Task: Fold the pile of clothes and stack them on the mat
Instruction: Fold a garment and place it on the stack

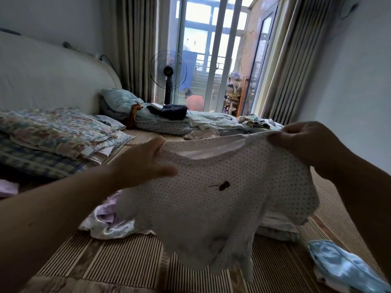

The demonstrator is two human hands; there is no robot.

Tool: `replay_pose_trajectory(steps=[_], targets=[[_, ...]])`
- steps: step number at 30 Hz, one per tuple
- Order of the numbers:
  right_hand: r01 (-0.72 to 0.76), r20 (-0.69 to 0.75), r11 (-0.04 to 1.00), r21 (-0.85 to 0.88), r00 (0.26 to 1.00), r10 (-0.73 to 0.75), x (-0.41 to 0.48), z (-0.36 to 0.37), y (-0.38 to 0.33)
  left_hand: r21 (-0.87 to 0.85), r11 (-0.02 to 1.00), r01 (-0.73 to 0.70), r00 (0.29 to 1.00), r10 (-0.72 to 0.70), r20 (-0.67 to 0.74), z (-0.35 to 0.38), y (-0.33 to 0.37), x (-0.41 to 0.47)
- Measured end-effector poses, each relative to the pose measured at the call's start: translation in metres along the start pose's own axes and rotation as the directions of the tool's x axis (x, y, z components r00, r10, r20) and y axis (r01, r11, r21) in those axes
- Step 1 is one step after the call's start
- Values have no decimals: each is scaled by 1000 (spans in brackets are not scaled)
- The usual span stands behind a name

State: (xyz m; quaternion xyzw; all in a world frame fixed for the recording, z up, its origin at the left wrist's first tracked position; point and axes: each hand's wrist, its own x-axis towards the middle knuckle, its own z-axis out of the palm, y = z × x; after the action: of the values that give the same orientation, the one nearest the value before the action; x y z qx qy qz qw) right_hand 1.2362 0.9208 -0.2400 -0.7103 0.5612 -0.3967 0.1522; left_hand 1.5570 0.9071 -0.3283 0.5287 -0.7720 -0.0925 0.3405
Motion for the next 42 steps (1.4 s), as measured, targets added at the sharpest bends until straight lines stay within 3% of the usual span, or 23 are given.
replay_pose_trajectory(steps=[2, 4, 5, 7, 9, 11, 13, 17, 21, 23, 27, 31, 34, 36, 39, 42], targets=[[-35, 113, 999, 34, 993, 31, -4, -8, 5, 304, 950, -75, 991, 38, 126, -11, -13, 1], [-68, 258, 992, 107, 965, 38, -6, -17, 10, 369, 922, -115, 988, 66, 142, -24, -21, 5], [-87, 315, 984, 155, 949, 34, -6, -23, 13, 290, 951, -106, 990, 74, 121, -30, -25, 5], [-133, 390, 952, 275, 921, 16, -3, -34, 20, -96, 995, -34, 996, 42, 83, -43, -30, 5], [-158, 422, 916, 369, 907, -13, 3, -40, 25, -523, 849, 79, 989, -3, 146, -54, -32, 2], [-195, 458, 907, 374, 889, 2, 8, -36, 29, -668, 724, 169, 975, -22, 222, -59, -38, 5], [-252, 501, 915, 315, 863, 66, 18, -20, 36, -625, 743, 239, 956, -68, 285, -54, -43, 12], [-359, 494, 933, 10, 813, 308, 36, 38, 70, -454, 790, 413, 887, -236, 397, -15, -64, 23], [-328, 401, 924, -196, 833, 380, 52, 113, 127, -187, 834, 520, 825, -433, 362, 40, -108, 36], [-293, 352, 918, -266, 857, 376, 60, 152, 154, -135, 832, 538, 818, -477, 321, 72, -132, 43], [-341, 181, 880, -331, 892, 414, 67, 207, 201, -71, 839, 540, 831, -518, 205, 122, -162, 44], [-471, 60, 846, -249, 865, 499, 40, 227, 230, 98, 799, 593, 766, -598, 238, 148, -202, 25], [-556, 42, 799, -230, 815, 578, 3, 231, 244, 128, 774, 620, 709, -622, 332, 147, -227, 2], [-634, 50, 724, -272, 742, 668, -12, 236, 255, 97, 751, 653, 671, -633, 387, 144, -234, -10], [-658, 38, 631, -411, 679, 733, -19, 241, 260, 8, 740, 672, 675, -617, 403, 147, -237, -18], [-659, 89, 664, -354, 683, 725, -18, 241, 249, 119, 801, 587, 723, -584, 368, 156, -232, -22]])
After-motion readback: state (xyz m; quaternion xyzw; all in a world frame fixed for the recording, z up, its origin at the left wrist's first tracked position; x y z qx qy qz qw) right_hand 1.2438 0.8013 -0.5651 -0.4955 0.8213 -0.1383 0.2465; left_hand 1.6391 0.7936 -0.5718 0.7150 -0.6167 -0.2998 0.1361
